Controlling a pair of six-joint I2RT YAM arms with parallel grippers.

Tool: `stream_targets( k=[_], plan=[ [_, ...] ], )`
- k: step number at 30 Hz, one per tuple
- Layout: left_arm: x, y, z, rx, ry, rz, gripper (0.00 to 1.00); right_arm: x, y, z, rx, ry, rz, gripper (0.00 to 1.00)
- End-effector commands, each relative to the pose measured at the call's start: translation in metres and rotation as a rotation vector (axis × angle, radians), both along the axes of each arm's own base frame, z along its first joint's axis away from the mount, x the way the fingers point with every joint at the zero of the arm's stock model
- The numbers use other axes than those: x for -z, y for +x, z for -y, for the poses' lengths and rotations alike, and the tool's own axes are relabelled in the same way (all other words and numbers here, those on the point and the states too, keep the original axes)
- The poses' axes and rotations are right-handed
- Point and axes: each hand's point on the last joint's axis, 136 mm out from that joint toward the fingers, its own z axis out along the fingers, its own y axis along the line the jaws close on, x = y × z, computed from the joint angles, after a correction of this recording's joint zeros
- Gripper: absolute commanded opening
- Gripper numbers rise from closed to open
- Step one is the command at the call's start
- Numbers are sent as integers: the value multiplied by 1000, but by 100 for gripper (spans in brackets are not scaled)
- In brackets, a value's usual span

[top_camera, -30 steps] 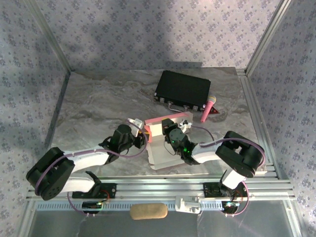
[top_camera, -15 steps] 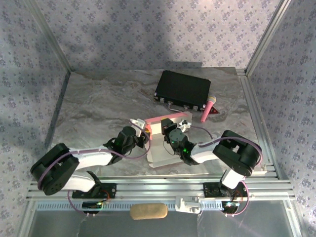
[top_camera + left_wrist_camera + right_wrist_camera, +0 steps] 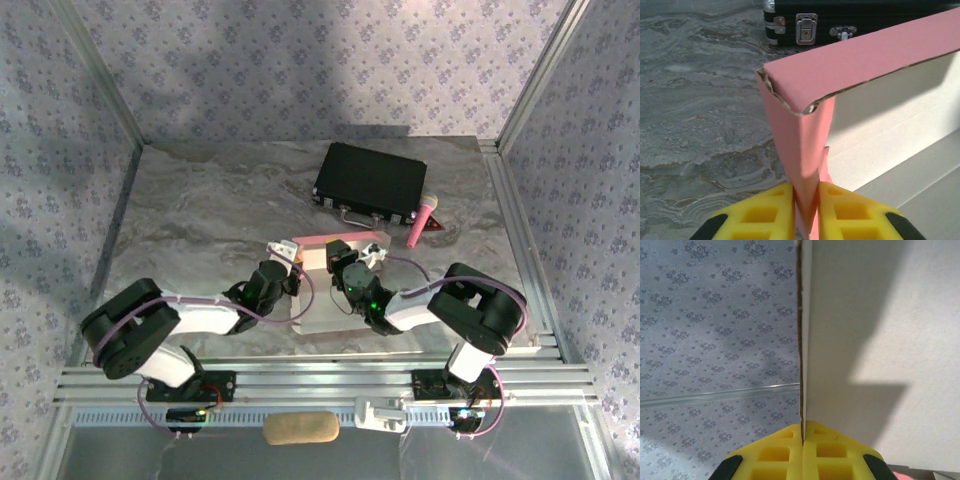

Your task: Fold the paper box

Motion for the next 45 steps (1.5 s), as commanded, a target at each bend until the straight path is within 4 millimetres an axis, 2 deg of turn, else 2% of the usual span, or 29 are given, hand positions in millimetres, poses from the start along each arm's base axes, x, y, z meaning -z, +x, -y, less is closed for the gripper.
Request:
stream_targets(
  k=[1,3,6,10,13,18,21,25,28,32,35,36,37,40,42,44,45],
  plan=[
    [6,3,3,-24,13,-1,15,12,-8,-5,-34,-40,-16,0],
    [7,4,4,-33,15,2,17,12,-9,-5,-36,-38,-15,0],
    [9,5,3,-46,16,2,28,13,-10,-4,-36,-39,-17,0],
    [15,8,1,-67,29,-1,37,12,-10,-4,-38,-34,-18,0],
    [21,9,2,-70,45,-10,35,12,-10,-4,-40,-35,-20,0],
    [25,9,2,-69,39,-10,21,15,-10,-2,-38,-42,-27,0],
    [21,8,7,-42,27,-9,21,18,-8,-1,-36,-40,-35,0],
    [7,-2,22,59,-4,-2,44,20,-6,3,-27,-41,-44,0],
    [-2,-16,31,156,-31,-3,57,20,-5,5,-25,-45,-47,0],
    [-14,-34,28,242,-64,-11,68,16,-4,6,-25,-47,-46,0],
    [-25,-50,23,297,-90,-24,72,14,-4,7,-22,-47,-44,0],
    [-29,-55,20,307,-102,-26,79,15,-3,8,-21,-48,-45,0],
    [-31,-59,16,309,-111,-30,80,14,-3,8,-20,-45,-43,0],
    [-43,-70,-1,289,-158,-13,77,13,-3,9,-18,-44,-40,0],
    [-47,-72,-16,243,-166,-7,68,12,-2,9,-17,-43,-38,0],
    [-43,-69,-35,174,-183,-16,51,10,-2,9,-17,-40,-33,0],
    [-42,-68,-41,151,-199,-17,46,10,-2,8,-19,-41,-32,0]
  ],
)
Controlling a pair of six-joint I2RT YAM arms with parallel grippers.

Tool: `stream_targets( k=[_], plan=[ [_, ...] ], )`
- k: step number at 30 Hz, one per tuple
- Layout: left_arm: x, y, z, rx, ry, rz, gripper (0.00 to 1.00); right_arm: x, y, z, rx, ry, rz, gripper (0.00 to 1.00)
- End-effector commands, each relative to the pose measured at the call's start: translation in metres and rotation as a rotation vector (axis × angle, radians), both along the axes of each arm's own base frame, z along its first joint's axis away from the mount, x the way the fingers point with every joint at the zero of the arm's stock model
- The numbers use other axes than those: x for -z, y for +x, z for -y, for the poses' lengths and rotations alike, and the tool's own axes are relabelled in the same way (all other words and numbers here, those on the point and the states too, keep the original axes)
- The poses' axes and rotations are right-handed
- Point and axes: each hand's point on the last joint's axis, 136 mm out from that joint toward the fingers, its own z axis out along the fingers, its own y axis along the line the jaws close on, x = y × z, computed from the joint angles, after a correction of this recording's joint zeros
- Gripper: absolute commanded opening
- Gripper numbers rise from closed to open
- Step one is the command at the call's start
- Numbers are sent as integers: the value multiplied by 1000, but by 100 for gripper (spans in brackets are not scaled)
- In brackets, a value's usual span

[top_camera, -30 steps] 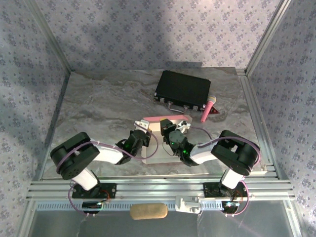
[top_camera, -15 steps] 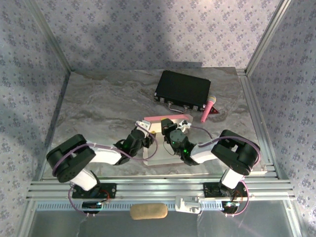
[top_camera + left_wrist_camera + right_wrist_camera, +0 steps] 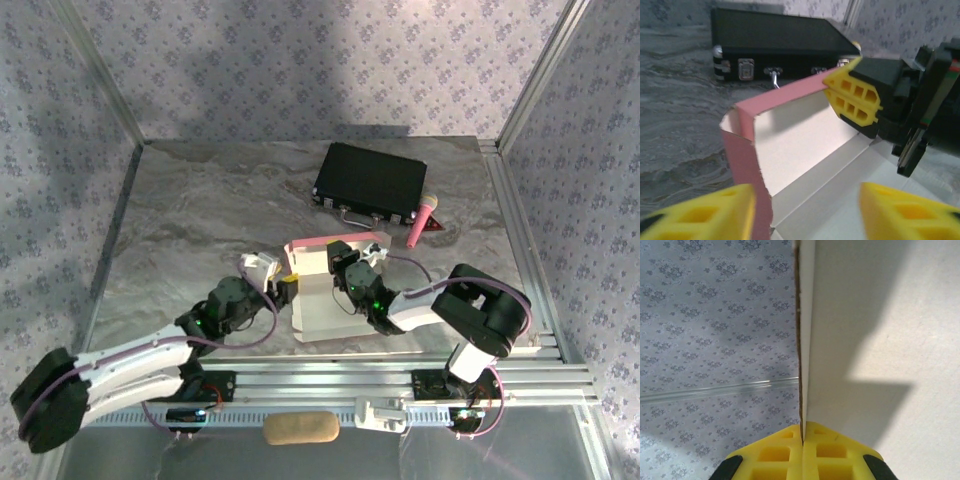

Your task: Fold the paper box

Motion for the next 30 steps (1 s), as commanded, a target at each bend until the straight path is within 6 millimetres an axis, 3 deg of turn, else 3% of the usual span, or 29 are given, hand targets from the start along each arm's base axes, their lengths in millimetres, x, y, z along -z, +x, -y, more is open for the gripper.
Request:
stream_targets(
  k=[1,6,8,12,16,22,30],
  plan=[
    [29,-1,-27,-78,23,-84,45,7,0,6,9,-38,-15,0],
    [37,17,-53,-182,-2,-144,34,6,-1,5,6,-42,-13,0],
    [41,27,-52,-169,-12,-196,33,6,-1,4,5,-43,-13,0],
    [52,43,-29,-72,17,-254,41,6,-1,4,5,-43,-13,0],
    [54,50,-2,25,26,-236,42,5,-1,3,4,-42,-12,0],
    [44,48,12,76,24,-189,37,6,0,4,3,-50,-16,0],
    [51,49,25,97,59,-193,34,10,0,2,-1,-51,-21,0]
  ],
)
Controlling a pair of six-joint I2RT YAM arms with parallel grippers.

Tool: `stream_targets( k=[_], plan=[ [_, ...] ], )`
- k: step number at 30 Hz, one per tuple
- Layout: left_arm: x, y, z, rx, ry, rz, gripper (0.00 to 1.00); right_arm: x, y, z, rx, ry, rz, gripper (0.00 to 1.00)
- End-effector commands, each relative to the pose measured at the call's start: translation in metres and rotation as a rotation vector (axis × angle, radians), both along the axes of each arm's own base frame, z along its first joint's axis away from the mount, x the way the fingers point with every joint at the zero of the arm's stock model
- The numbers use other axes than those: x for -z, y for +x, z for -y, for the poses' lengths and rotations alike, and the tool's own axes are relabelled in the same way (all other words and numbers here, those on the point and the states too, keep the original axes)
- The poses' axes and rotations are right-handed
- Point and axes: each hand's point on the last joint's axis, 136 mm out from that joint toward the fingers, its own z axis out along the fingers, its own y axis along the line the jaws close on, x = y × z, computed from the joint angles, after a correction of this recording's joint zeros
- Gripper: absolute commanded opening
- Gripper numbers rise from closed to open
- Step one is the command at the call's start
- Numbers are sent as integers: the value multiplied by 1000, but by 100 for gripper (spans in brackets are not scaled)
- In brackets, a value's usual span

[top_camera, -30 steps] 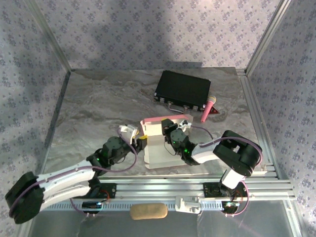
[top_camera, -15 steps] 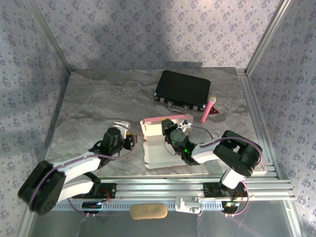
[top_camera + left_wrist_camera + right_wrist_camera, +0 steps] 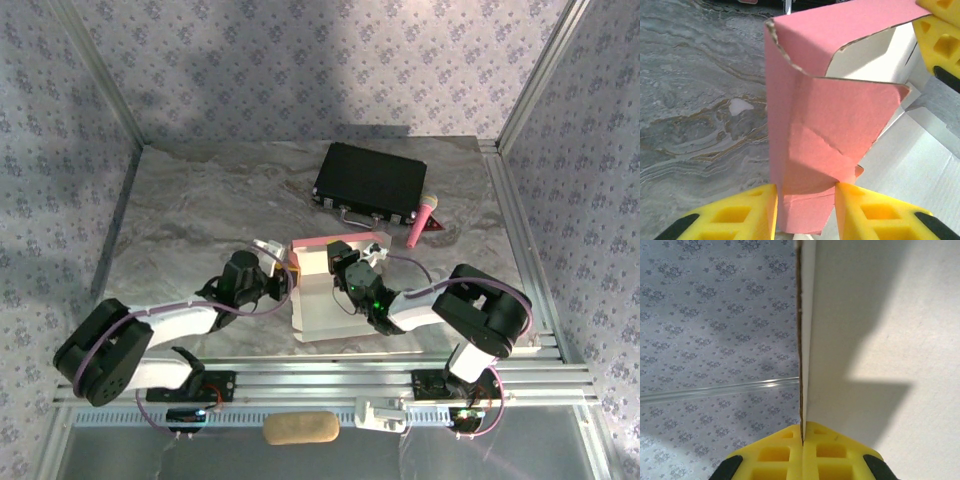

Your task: Fold the paper box

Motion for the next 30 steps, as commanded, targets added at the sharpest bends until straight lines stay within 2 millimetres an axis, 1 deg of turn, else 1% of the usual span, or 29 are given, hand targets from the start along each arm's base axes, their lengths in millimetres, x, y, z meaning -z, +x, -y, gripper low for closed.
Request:
stream_targets(
  k=[1,5,7,9,13,15,17,20,30],
  plan=[
    [-16,10,12,17,-17,58,33,11,0,2,0,-51,-20,0],
    [-16,16,10,-7,1,63,29,12,-1,1,-1,-51,-21,0],
    [-14,18,12,-6,9,57,26,11,-1,1,-2,-49,-21,0],
    [-13,21,14,-9,15,55,24,11,0,0,-4,-49,-21,0],
    [-10,24,17,-37,45,66,27,11,0,-3,-8,-47,-21,0],
    [-7,27,15,-64,67,69,28,12,1,-3,-9,-47,-23,0],
    [-5,29,12,-92,81,74,32,13,1,-4,-10,-45,-23,0],
    [-1,32,10,-119,106,82,33,13,1,-4,-11,-46,-24,0],
    [5,39,15,-138,118,79,29,12,1,-3,-14,-44,-24,0]
  ],
)
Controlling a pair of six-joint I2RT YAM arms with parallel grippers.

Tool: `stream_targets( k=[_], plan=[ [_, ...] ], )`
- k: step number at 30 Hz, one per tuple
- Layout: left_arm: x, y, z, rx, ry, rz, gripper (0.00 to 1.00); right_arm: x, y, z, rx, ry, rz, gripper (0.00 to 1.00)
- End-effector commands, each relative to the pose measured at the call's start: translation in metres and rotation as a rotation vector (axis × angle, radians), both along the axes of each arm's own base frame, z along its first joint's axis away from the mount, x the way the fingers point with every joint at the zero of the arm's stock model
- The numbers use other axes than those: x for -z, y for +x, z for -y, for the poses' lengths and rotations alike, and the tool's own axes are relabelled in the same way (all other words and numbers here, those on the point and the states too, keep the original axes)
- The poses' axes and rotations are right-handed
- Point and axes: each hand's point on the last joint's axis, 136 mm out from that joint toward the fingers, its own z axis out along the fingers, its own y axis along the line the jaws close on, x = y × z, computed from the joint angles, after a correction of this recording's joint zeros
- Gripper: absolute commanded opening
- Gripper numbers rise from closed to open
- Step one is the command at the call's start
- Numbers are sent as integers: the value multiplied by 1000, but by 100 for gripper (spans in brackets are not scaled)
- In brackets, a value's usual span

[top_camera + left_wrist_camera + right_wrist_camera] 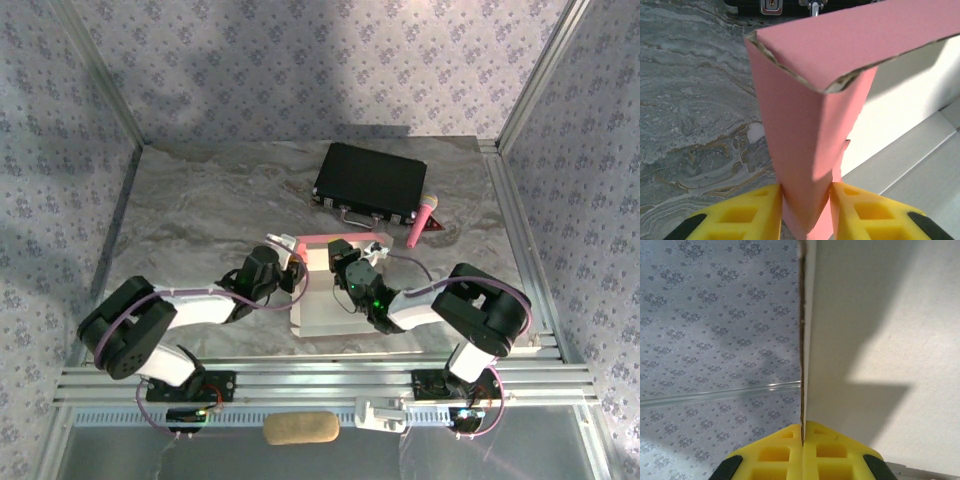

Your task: Fold the paper box

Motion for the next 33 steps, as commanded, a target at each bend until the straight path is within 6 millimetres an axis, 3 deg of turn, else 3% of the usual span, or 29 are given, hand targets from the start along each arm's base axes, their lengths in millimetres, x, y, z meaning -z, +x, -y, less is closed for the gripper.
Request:
stream_targets(
  k=[1,11,16,18,24,29,33],
  plan=[
    [-4,10,4,-32,0,23,25,12,-2,-5,-25,-43,-26,0],
    [4,14,14,-83,44,39,0,15,-2,-6,-25,-40,-29,0],
    [7,16,17,-99,61,45,0,15,-2,-5,-25,-37,-31,0],
    [8,18,16,-109,66,48,12,15,-2,-4,-23,-35,-31,0],
    [8,24,16,-113,84,47,20,13,-1,-1,-21,-30,-29,0],
    [12,25,17,-109,81,39,11,12,1,2,-16,-28,-27,0],
    [20,28,15,-129,95,15,18,10,1,1,-17,-23,-25,0]
  ],
)
